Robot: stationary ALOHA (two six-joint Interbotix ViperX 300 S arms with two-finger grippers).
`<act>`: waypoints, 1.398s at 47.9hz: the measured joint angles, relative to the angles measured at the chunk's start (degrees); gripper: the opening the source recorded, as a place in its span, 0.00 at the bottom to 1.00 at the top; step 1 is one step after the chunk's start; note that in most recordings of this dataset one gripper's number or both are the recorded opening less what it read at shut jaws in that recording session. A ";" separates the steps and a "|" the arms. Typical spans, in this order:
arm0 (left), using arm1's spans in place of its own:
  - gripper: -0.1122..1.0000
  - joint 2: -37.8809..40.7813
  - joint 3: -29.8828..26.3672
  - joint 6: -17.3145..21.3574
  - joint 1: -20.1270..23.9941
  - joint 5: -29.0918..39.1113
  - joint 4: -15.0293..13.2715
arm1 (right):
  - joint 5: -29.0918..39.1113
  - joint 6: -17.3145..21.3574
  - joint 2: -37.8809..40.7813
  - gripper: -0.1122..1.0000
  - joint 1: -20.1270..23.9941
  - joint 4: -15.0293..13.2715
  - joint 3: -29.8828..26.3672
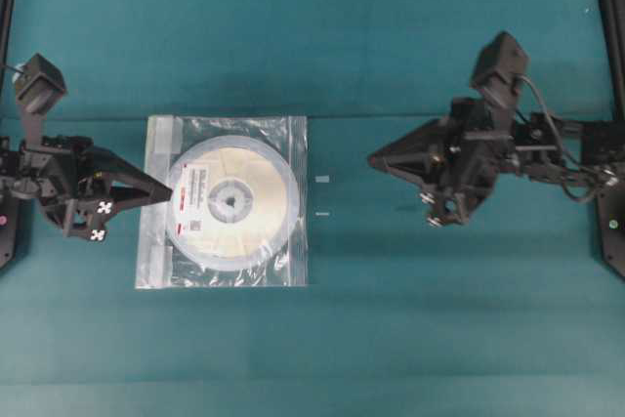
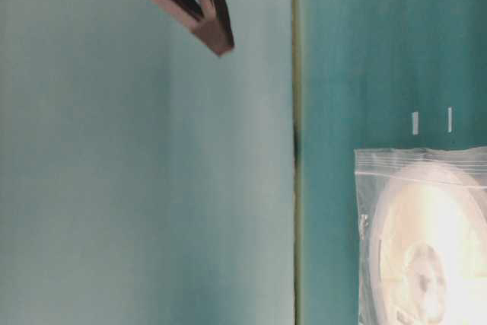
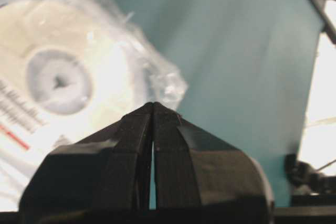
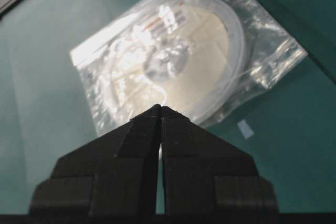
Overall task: Take out the reel from the clear zip bag.
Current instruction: 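Move both grippers inward toward the clear bag's left and right edges, then grasp the bag's left edge with the left gripper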
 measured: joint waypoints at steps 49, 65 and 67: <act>0.86 7.56 10.37 -3.60 4.48 -10.11 0.26 | 1.85 0.53 2.72 0.60 -0.88 2.72 -1.14; 0.87 12.83 14.68 -5.80 5.89 -20.57 0.26 | 2.20 0.62 3.25 0.69 -0.88 4.13 -1.23; 0.87 14.06 14.59 -5.89 5.89 -21.36 0.26 | 2.20 0.62 3.34 0.69 -0.88 4.13 -1.23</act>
